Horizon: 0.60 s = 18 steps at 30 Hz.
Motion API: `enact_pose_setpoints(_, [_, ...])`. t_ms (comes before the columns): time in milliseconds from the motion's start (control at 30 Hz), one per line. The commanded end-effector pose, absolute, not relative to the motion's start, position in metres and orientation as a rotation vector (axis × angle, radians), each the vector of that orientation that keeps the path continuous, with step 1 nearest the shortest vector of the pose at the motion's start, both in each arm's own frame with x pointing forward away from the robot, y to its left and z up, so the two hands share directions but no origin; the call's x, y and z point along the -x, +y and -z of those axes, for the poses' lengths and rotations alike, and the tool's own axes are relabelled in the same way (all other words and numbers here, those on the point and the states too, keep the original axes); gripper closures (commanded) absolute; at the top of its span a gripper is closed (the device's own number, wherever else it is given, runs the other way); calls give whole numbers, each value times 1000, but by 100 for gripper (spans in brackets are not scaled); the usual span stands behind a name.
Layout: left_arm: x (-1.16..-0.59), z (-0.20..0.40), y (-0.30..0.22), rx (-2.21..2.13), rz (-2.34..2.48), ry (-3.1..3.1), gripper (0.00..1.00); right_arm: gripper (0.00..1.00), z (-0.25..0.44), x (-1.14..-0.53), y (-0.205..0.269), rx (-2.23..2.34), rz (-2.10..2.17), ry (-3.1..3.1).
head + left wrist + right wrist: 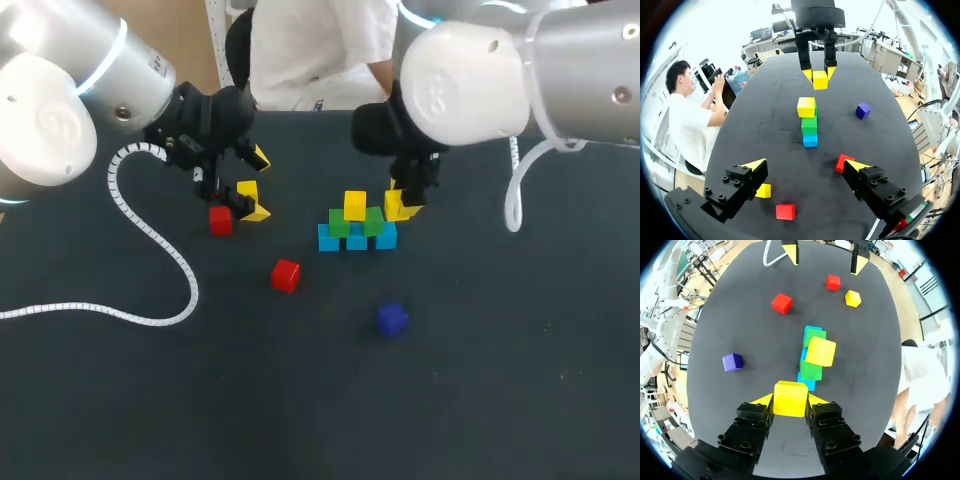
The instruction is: Place the blue cubes, place green cubes on the blue cubes, place the yellow cubes on the green cubes, then place the red cubes on the yellow cubes, and place purple cube on the red cubes.
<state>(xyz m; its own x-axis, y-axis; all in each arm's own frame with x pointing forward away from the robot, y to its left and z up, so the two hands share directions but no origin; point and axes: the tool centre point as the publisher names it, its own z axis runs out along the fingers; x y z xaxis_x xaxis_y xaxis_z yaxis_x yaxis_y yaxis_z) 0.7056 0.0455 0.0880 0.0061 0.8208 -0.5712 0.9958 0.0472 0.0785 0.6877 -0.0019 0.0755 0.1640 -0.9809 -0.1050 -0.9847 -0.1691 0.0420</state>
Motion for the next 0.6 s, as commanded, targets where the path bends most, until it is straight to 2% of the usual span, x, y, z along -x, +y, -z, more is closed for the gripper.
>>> enact_pose_setpoints(33, [-706,-88,46,-1822,494,1860,0,100,-72,-691,4,2371,-161,2008])
enact_pose_setpoints(600, [-706,-88,46,-1822,494,1860,0,100,-68,-711,10,2351,-171,2002])
